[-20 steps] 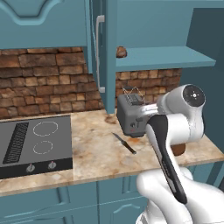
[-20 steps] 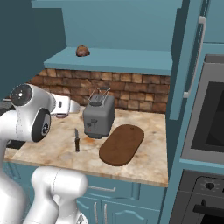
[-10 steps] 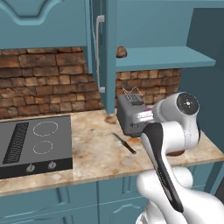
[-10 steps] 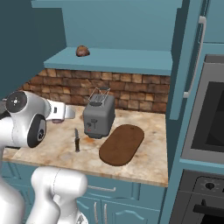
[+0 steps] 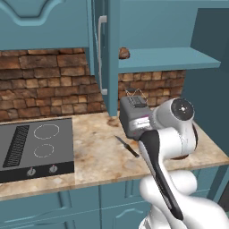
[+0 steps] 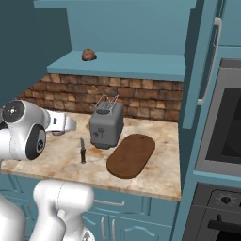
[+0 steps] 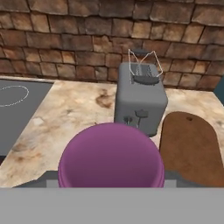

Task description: Pick the bread, place it on the cutting board, pick the jam, place it on the counter, and close the cabinet.

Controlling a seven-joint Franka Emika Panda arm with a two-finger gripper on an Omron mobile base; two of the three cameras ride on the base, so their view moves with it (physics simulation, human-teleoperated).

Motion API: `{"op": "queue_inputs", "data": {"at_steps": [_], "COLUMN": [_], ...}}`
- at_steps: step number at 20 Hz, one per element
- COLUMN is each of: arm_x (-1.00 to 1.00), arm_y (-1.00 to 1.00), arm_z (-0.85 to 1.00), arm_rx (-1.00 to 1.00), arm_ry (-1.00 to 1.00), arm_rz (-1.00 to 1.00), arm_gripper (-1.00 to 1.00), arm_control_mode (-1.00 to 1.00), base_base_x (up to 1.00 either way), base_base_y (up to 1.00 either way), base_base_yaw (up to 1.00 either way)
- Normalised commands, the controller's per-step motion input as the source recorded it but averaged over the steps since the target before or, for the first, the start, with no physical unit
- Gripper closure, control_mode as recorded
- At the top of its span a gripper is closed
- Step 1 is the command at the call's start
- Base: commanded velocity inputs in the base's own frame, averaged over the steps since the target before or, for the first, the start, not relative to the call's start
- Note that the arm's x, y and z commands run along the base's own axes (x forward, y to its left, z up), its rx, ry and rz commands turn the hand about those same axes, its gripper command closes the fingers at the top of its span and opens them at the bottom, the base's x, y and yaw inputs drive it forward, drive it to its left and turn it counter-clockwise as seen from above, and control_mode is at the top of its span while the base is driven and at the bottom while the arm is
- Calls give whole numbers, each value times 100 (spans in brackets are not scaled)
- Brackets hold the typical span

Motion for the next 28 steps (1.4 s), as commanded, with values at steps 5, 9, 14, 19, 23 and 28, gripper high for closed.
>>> {"op": "queue_inputs", "data": {"at_steps": [5,9,14,19,23,28], "arm_x": [0,0,0,0,0,0], "arm_y": [17,16,12,5,2,0], "arm_z": [-14,-18,-19,-24,-26,-27], "arm_rx": [0,0,0,0,0,0], "arm_ry": [3,2,1,0,0,0], "arm_rz": [0,0,0,0,0,0], "arm_gripper": [100,100,100,100,100,100], "arm_control_mode": [-100,-100,-100,-100,-100,-100], "base_base_x": [0,0,0,0,0,0], "base_base_y": [0,0,0,0,0,0], "base_base_yaw": [0,0,0,0,0,0]}}
